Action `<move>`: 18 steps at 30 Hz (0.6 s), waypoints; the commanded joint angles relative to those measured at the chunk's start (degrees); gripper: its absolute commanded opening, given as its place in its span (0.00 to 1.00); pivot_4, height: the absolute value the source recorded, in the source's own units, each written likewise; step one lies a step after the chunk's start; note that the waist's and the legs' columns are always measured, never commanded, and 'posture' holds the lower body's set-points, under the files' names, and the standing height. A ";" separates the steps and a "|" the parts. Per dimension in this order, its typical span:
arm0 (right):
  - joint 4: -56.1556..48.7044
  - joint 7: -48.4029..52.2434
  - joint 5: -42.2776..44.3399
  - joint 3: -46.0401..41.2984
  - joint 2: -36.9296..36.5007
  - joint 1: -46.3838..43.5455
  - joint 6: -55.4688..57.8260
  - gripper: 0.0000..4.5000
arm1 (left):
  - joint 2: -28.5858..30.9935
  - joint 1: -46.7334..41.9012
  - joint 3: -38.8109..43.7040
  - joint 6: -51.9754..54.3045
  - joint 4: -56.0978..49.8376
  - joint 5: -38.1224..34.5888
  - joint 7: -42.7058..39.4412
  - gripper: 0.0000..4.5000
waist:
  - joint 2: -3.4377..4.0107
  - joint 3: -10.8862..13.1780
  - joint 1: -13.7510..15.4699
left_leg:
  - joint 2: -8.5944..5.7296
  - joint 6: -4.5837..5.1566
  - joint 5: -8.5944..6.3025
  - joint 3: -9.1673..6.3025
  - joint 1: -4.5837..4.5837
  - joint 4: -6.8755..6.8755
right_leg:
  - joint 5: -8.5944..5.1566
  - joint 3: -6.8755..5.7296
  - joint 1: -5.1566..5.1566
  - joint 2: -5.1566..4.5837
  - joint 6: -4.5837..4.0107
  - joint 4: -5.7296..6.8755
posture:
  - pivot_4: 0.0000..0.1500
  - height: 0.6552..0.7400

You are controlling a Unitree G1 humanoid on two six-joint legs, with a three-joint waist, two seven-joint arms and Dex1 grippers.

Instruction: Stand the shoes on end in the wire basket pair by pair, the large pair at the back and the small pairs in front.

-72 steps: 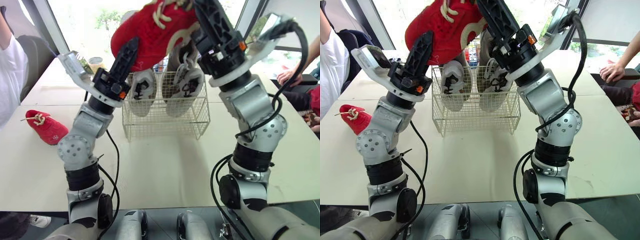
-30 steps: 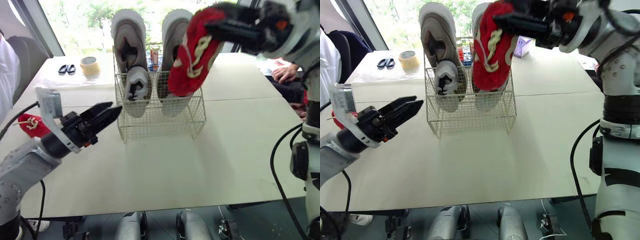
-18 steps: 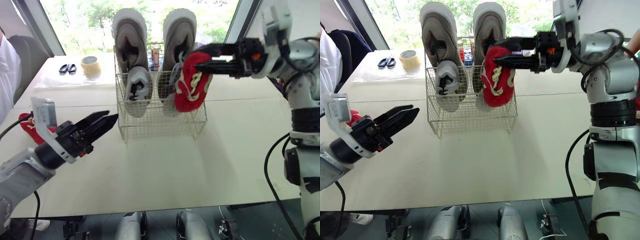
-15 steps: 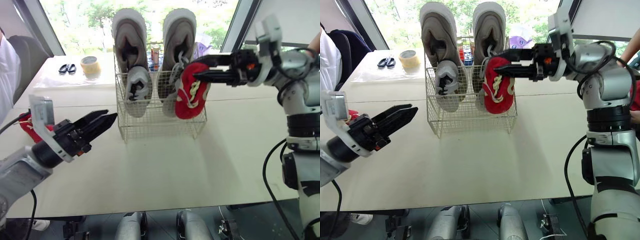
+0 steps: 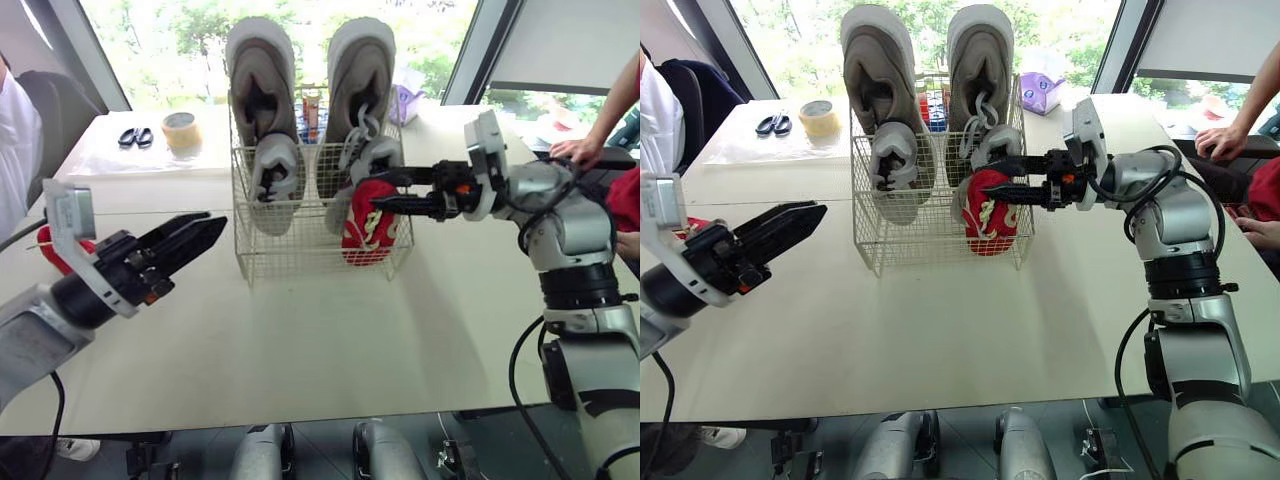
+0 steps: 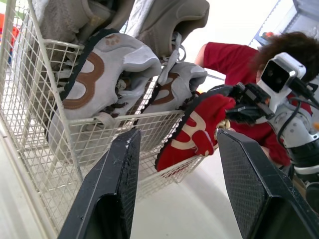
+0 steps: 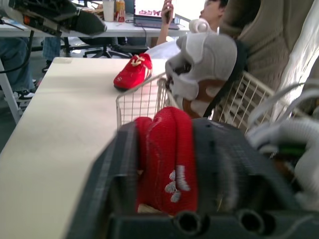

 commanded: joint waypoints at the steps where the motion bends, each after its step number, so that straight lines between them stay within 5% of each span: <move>1: -1.83 0.56 -0.76 -1.42 -2.76 -0.36 1.29 0.92 | 0.85 -1.01 0.03 -0.58 -0.12 -0.76 -0.59 0.55 | 0.00 0.00 0.01 | 0.00 0.00 0.00 0.00 0.01 0.00 | 0.00 0.00 0.01 0.01 0.00 0.00 | 1.00 0.94; 2: -3.00 0.74 -0.29 -1.91 -3.95 -0.63 2.76 0.99 | 0.89 -0.93 0.10 -0.39 0.07 -1.05 -0.88 0.55 | 0.00 0.00 0.06 | 0.00 0.00 0.00 0.00 0.01 0.00 | 0.00 0.00 0.00 0.01 0.00 0.00 | 1.00 0.94; 12: -15.37 0.40 14.34 -11.61 -10.05 -3.78 18.16 0.99 | 2.11 2.77 3.67 1.98 3.69 -1.50 -4.34 0.55 | 0.00 0.00 -0.13 | 0.07 0.04 -0.04 -0.03 0.01 0.00 | -0.01 0.01 -0.02 0.01 -0.02 0.01 | 1.00 0.94; 18: -16.56 -2.95 19.42 -13.73 -9.57 -9.14 23.08 0.99 | 7.59 1.96 9.32 2.21 14.21 8.21 -1.99 0.55 | 0.01 0.01 -0.12 | 0.08 0.03 -0.04 -0.03 0.00 -0.02 | -0.02 0.01 -0.09 -0.04 -0.06 0.01 | 1.00 0.94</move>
